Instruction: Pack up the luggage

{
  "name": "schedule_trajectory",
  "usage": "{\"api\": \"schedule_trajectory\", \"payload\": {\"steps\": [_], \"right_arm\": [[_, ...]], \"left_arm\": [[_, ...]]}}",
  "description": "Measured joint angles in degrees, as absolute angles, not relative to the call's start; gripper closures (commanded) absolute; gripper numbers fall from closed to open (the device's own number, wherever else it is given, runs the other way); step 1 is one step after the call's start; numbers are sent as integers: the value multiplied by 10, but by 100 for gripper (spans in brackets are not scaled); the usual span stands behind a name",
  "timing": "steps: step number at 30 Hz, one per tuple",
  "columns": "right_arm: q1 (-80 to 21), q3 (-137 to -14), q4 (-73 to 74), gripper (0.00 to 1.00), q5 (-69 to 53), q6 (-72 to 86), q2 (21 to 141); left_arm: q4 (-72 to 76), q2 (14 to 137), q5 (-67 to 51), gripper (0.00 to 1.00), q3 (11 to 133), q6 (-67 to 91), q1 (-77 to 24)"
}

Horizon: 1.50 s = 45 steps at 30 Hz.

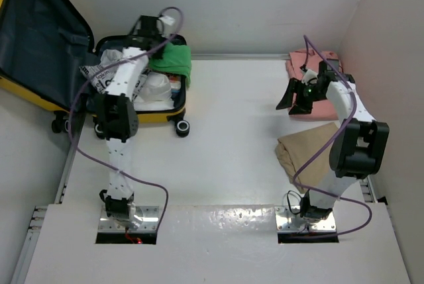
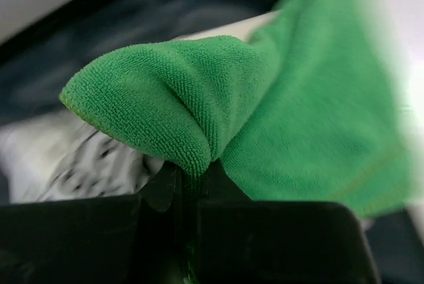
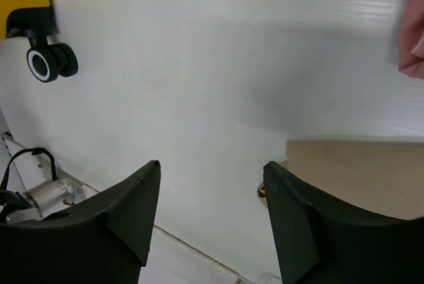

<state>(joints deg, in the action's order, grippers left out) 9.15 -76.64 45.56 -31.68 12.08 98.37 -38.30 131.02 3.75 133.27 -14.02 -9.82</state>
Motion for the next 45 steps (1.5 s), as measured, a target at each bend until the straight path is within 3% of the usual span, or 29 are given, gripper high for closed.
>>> {"api": "schedule_trajectory", "payload": {"steps": [6,14,15,17,18,19,25,33,36,40,41,43,44,45], "right_arm": [[73,-784,451,37,-316,126,1005],[49,-830,450,37,-313,127,1050],[47,-833,449,36,-311,127,1054],[43,-838,449,35,-302,127,1061],[43,-839,448,35,-293,125,1063],[44,-840,444,33,-282,124,1065],[47,-836,356,16,-82,118,1065],[39,-894,256,14,170,88,1148],[31,-905,251,20,198,82,1207],[25,-908,280,37,201,88,1257],[23,-908,286,52,190,93,1254],[21,-906,296,68,164,97,1255],[18,-905,299,83,144,94,1256],[15,-906,305,89,127,88,1256]], "left_arm": [[-384,1310,92,100,1332,-112,35],[-369,1333,140,100,1332,-104,95],[-357,1333,145,75,1325,-101,98],[-338,1333,156,43,1311,-101,98],[-329,1333,162,13,1306,-100,98],[-322,1333,166,4,1304,-98,98],[-283,1286,143,0,1242,-68,102],[-264,1167,130,0,1233,-58,14],[-257,1118,118,0,1217,-60,-41],[-259,1069,100,0,1163,-54,-70],[-262,1062,97,0,1147,-50,-68],[-270,1054,90,0,1120,-39,-62],[-275,1053,85,0,1107,-34,-57],[-278,1053,80,0,1095,-30,-54]]}}
